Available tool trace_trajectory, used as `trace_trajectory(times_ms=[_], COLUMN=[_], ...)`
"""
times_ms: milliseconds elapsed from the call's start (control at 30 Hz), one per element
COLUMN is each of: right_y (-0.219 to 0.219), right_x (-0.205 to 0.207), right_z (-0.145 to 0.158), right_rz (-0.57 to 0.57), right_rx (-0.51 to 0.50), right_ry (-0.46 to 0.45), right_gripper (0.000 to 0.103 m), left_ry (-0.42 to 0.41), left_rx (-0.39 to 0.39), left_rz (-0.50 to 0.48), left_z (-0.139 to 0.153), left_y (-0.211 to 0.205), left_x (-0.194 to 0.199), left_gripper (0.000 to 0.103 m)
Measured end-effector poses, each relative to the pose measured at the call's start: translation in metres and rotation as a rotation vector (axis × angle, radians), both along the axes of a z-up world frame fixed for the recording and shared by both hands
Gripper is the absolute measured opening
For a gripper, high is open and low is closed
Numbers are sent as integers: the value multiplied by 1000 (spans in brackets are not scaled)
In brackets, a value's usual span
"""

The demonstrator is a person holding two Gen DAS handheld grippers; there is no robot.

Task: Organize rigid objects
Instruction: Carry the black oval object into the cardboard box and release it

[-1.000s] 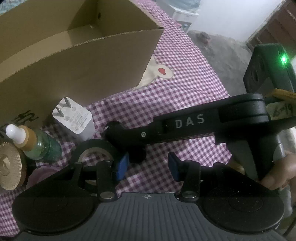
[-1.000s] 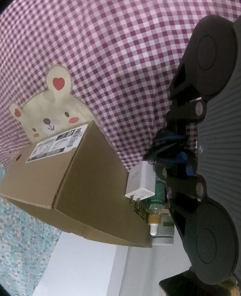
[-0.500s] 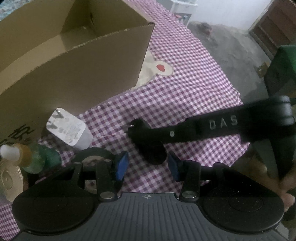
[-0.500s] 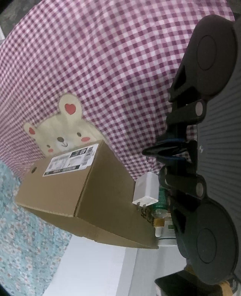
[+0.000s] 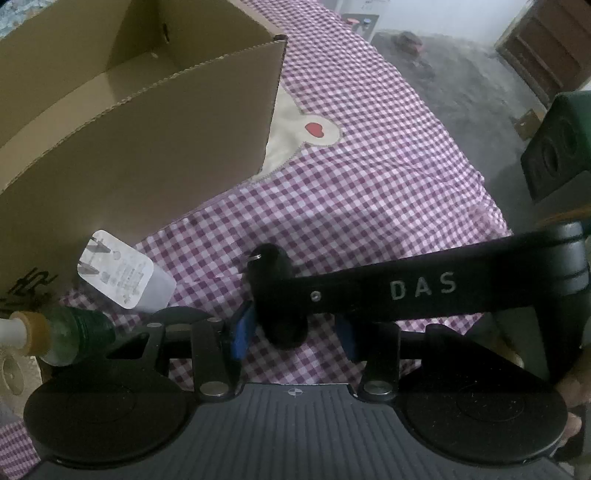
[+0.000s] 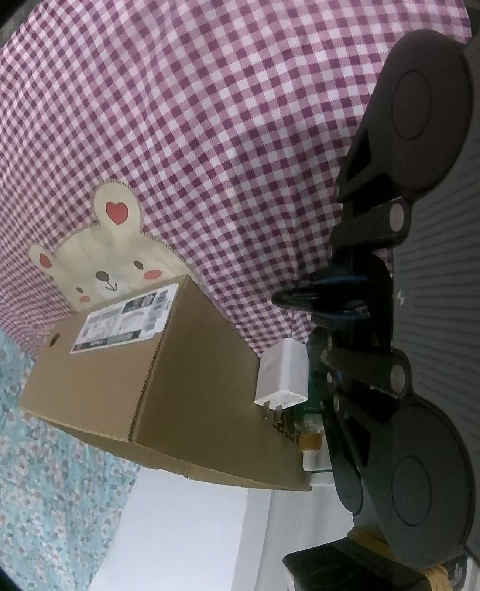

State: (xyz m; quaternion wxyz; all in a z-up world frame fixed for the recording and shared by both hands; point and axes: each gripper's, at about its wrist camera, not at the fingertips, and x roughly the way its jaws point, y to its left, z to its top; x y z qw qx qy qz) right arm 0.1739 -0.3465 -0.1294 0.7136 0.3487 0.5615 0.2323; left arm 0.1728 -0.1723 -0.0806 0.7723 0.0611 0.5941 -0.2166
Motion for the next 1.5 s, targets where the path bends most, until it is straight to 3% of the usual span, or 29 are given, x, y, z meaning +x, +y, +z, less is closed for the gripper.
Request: trace_trajectory(times_ms=[167, 333, 633, 833, 1000, 1167, 1300, 1500], right_y=[6, 0, 13, 57, 122, 181, 213, 243], right_x=[-5, -15, -43, -43, -13, 36, 87, 135], right_z=[5, 23, 111, 166, 194, 187, 161, 109], right_rz=[-1, -25, -17, 67, 174, 248, 268, 281], right_rx=[-15, -6, -59, -40, -14, 9, 5, -63], right_ry=[-22, -51, -222, -337, -393, -341, -234, -90], right_gripper=[18, 18, 18, 17, 17, 17, 17, 17], left_ry=[-5, -55, -210, -323, -371, -333, -308, -301], left_rx=[-8, -42, -155, -187, -171, -165, -131, -130], left_rz=[-1, -15, 30, 144, 263, 373, 457, 519], left_z=[4, 25, 95, 140, 160, 152, 141, 135], left_y=[1, 3, 28, 83, 137, 185, 218, 243], left_x=[-4, -16, -49, -57, -39, 2, 25, 26], left_gripper=[46, 46, 46, 46, 46, 46, 47, 48])
